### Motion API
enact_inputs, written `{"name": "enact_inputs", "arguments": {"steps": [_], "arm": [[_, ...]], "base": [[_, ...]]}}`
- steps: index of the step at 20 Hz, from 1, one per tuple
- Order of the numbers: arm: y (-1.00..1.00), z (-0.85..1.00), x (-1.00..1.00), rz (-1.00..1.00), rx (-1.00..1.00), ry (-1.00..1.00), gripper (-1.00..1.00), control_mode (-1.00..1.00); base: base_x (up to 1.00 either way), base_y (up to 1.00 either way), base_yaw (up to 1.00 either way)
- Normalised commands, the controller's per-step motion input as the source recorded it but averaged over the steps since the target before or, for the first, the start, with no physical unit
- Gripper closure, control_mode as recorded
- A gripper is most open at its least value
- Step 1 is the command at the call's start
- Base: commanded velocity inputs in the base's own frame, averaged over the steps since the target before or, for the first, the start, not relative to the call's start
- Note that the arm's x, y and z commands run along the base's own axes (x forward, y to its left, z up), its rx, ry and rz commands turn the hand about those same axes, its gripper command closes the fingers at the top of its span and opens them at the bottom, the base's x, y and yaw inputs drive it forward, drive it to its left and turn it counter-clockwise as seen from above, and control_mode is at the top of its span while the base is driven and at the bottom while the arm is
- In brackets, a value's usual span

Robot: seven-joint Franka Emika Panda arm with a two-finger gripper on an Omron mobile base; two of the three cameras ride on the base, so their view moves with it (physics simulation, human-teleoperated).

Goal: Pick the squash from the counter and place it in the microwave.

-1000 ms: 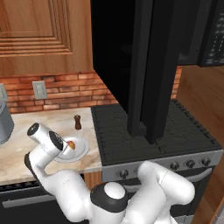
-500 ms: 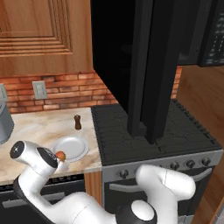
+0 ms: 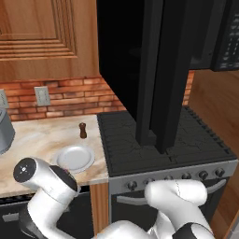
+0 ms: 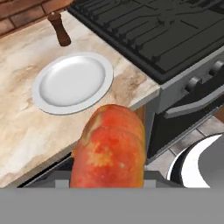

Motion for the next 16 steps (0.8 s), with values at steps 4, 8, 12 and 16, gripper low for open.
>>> {"name": "enact_inputs", "arguments": {"steps": [4,8,12,16], "arm": [[-0.55,0.49,-1.00,0.23,0.11,0.01,1.00,-1.00],[-0.92,0.16,-1.00,0.25,0.08,0.00,1.00,-1.00],[-0.91,0.37,-1.00,0.26,0.05,0.07,1.00,-1.00],[-0.80,0.67,-1.00,0.28,0.01,0.21,1.00,-1.00]], "base": [[0.00,0.00,0.00],[0.00,0.00,0.00],[0.00,0.00,0.00],[0.00,0.00,0.00]]}}
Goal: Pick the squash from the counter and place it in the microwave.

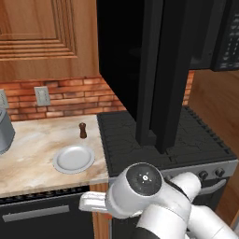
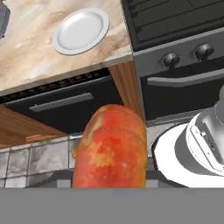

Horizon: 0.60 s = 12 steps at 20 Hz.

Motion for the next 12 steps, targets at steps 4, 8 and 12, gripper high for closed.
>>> {"name": "enact_inputs", "arguments": {"steps": [4,8,12], "arm": [[-0.79,0.86,-1.00,0.31,0.00,0.12,1.00,-1.00],[-0.87,1.00,-0.59,0.22,0.00,0.16,1.00,-1.00],[-0.92,0.86,-0.72,0.21,-0.01,0.04,1.00,-1.00]], "base": [[0.00,0.00,0.00],[0.00,0.00,0.00],[0.00,0.00,0.00]]}}
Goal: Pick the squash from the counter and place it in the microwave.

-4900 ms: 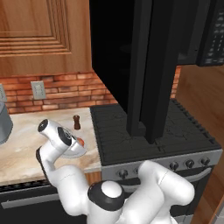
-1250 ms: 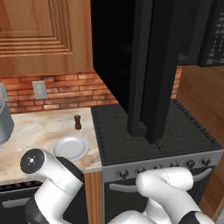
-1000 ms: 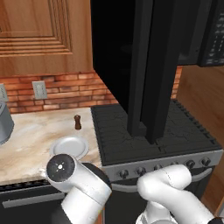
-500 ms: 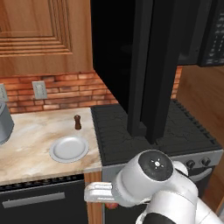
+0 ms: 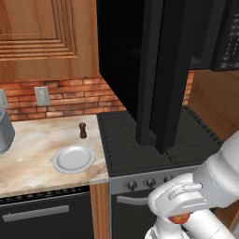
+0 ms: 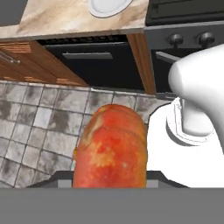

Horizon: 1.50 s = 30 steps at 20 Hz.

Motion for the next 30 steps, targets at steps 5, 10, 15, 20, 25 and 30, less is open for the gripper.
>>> {"name": "enact_inputs", "arguments": {"steps": [5,10,15,20,25,30], "arm": [[-0.99,0.53,-0.25,0.12,-0.04,-0.13,1.00,-1.00],[-1.00,0.44,0.32,0.02,-0.06,-0.12,1.00,-1.00],[-1.00,0.72,0.82,0.00,-0.03,-0.07,1.00,-1.00],[-0.96,0.72,1.00,0.00,0.00,-0.13,1.00,-1.00],[-0.41,0.73,1.00,0.00,0.00,-0.27,1.00,-1.00],[0.00,0.07,0.66,0.06,0.00,-0.41,1.00,-1.00]], "base": [[0.00,0.00,0.00],[0.00,0.00,0.00],[0.00,0.00,0.00],[0.00,0.00,0.00],[0.00,0.00,0.00],[0.00,0.00,0.00]]}}
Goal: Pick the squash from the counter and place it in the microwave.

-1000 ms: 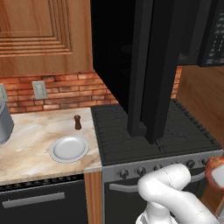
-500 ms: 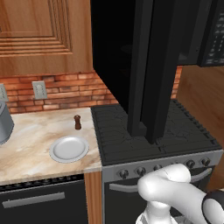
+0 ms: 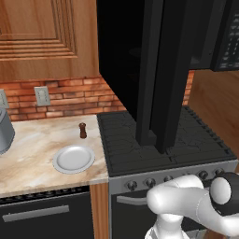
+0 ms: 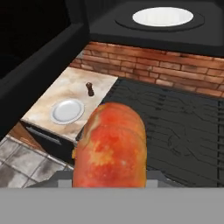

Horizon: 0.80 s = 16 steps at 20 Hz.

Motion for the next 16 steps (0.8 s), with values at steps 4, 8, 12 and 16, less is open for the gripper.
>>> {"name": "enact_inputs", "arguments": {"steps": [4,8,12,16], "arm": [[0.00,-0.15,0.28,0.04,0.00,-0.48,1.00,-1.00],[-0.01,0.00,0.80,0.00,0.01,-0.46,1.00,-1.00],[0.00,0.23,1.00,0.00,0.01,-0.29,1.00,-1.00],[0.00,0.17,1.00,-0.05,0.03,0.00,1.00,-1.00]], "base": [[0.00,0.00,0.00],[0.00,0.00,0.00],[0.00,0.00,0.00],[0.00,0.00,0.00]]}}
